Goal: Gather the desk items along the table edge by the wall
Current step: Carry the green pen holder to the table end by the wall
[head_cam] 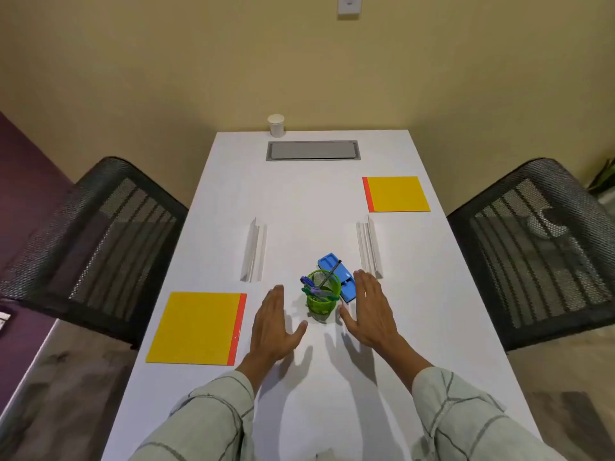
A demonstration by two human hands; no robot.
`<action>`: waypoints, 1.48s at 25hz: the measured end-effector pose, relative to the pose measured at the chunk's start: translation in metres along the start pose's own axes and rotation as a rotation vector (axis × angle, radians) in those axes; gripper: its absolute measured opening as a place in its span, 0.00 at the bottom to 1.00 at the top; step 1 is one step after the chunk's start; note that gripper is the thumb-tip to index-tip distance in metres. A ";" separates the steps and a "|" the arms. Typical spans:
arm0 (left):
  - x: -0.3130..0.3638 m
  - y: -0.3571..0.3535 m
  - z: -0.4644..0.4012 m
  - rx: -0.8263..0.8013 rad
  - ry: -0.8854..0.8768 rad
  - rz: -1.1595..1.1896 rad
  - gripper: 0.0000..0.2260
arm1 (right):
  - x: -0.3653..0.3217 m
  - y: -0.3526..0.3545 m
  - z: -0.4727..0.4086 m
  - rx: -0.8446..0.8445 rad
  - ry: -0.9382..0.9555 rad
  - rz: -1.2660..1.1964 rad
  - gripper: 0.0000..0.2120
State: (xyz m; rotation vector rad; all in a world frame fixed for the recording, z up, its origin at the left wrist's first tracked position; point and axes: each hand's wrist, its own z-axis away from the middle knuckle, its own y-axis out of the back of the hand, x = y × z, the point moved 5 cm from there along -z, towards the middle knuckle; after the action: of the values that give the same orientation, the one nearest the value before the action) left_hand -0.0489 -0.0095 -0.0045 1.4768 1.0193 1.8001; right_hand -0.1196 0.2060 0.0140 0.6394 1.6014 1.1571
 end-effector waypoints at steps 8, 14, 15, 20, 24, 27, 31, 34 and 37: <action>-0.015 -0.044 -0.043 -0.239 0.144 0.436 0.50 | 0.006 -0.051 -0.025 -0.207 -0.200 -0.346 0.38; -0.009 -0.056 -0.067 -0.227 0.159 0.672 0.29 | -0.002 -0.063 -0.035 -0.078 -0.249 -0.635 0.30; -0.009 -0.056 -0.067 -0.216 0.162 0.683 0.27 | -0.002 -0.063 -0.034 -0.062 -0.260 -0.666 0.29; -0.007 -0.038 -0.055 -0.179 0.177 0.750 0.26 | -0.008 -0.053 -0.026 -0.052 -0.262 -0.784 0.29; 0.003 -0.007 -0.039 -0.161 0.105 0.754 0.30 | -0.017 -0.028 -0.008 -0.029 -0.221 -0.832 0.31; 0.014 0.013 -0.018 -0.155 0.045 0.774 0.33 | -0.025 -0.010 0.014 0.009 -0.195 -0.889 0.31; 0.026 0.029 0.016 -0.182 -0.021 0.824 0.32 | -0.040 0.011 0.050 0.065 -0.172 -0.932 0.32; 0.031 0.031 0.039 -0.209 -0.058 0.864 0.33 | -0.049 0.020 0.079 0.107 -0.173 -0.949 0.32; 0.036 0.027 0.057 -0.263 -0.094 0.879 0.33 | -0.053 0.025 0.106 0.142 -0.198 -0.946 0.34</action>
State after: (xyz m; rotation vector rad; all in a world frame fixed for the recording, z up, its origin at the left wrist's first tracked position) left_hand 0.0003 0.0169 0.0424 1.9693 0.0256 2.2772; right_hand -0.0063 0.2106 0.0568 0.0283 1.5338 0.2725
